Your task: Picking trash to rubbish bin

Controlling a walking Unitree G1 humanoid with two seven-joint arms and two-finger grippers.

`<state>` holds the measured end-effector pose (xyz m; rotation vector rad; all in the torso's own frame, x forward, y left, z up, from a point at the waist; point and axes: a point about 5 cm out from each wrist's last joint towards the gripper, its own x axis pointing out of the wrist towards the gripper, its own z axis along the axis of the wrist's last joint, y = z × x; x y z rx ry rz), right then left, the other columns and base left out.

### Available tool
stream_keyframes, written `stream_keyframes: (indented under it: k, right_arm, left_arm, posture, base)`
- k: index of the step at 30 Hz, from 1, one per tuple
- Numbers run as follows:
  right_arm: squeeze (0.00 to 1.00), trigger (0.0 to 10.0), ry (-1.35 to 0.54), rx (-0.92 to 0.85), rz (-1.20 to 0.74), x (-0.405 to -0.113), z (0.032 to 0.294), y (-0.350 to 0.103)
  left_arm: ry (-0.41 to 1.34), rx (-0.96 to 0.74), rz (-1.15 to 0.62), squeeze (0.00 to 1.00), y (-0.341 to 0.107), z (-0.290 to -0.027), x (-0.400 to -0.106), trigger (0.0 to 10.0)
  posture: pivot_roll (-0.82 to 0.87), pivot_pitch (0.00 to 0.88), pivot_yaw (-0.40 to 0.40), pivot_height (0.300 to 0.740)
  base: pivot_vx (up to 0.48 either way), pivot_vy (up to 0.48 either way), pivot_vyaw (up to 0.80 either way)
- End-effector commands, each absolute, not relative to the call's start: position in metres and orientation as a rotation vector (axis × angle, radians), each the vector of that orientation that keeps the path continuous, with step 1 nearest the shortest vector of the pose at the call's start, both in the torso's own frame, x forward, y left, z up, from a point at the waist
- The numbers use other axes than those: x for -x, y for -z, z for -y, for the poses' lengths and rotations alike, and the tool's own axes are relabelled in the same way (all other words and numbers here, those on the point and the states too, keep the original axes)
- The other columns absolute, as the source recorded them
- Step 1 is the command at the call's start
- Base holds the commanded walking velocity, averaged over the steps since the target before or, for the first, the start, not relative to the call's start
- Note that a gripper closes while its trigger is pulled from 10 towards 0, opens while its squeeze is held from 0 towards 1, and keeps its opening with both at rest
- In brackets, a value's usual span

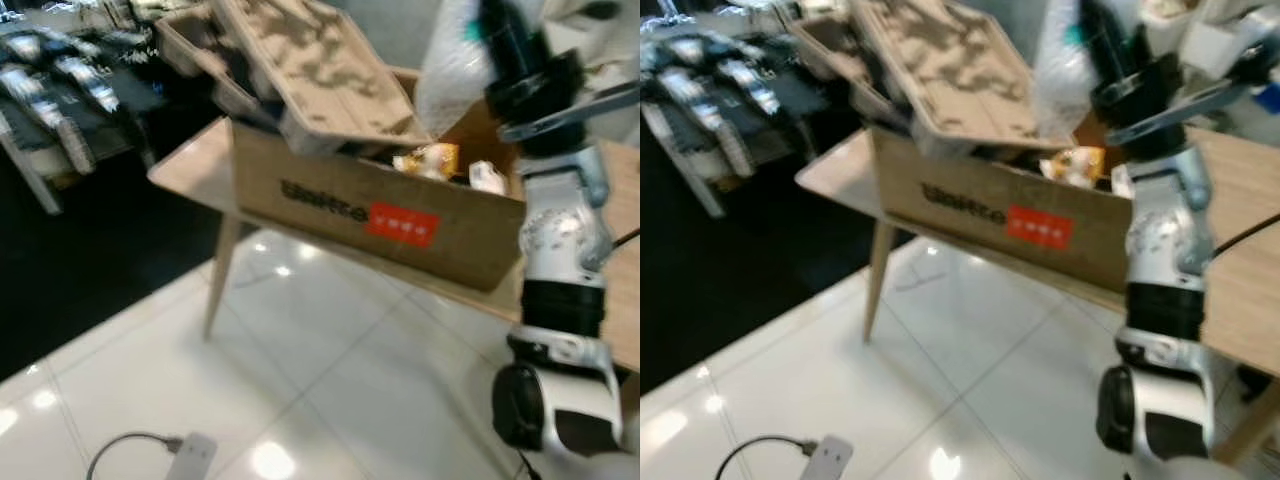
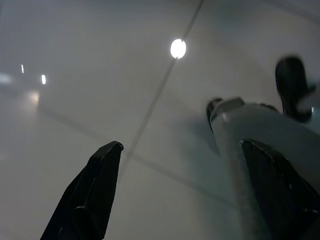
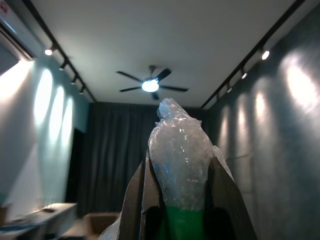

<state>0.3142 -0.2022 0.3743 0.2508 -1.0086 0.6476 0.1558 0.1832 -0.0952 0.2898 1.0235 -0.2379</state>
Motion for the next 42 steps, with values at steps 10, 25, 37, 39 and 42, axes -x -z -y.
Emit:
stream_keyframes:
  k: [10,25,37,39,42]
  right_arm:
    - [0.0,10.0,-0.57,-0.171,0.968,-0.313,0.211,-0.373]
    - [0.0,10.0,-0.594,0.199,0.698,-0.334,0.185,-0.332]
    - [0.46,10.0,-0.694,0.233,0.664,-0.332,0.163,-0.313]
    - [1.0,10.0,-0.647,0.231,0.671,-0.335,0.167,-0.314]
    - [1.0,10.0,-0.616,0.233,0.679,-0.337,0.17,-0.315]
  left_arm:
    - [0.279,-0.296,-1.127,0.0,0.106,-0.18,-0.129,10.0]
    - [0.255,-0.298,-1.118,0.0,0.105,-0.184,-0.131,10.0]
    - [0.255,-0.303,-1.126,0.0,0.106,-0.184,-0.127,10.0]
    - [0.255,-0.304,-1.128,0.0,0.106,-0.185,-0.126,10.0]
    - [0.254,-0.306,-1.13,0.0,0.106,-0.186,-0.125,10.0]
  posture:
    - [0.03,0.094,-0.041,0.74]
    - [0.03,0.101,-0.042,0.74]
    - [0.04,0.113,-0.038,0.74]
    - [0.04,0.112,-0.037,0.74]
    - [0.04,0.111,-0.037,0.74]
  base:
    - [0.275,0.0,-0.8]
    - [0.034,0.0,-0.09]
    - [0.0,0.0,0.0]
    - [0.0,0.0,0.0]
    - [0.0,0.0,0.0]
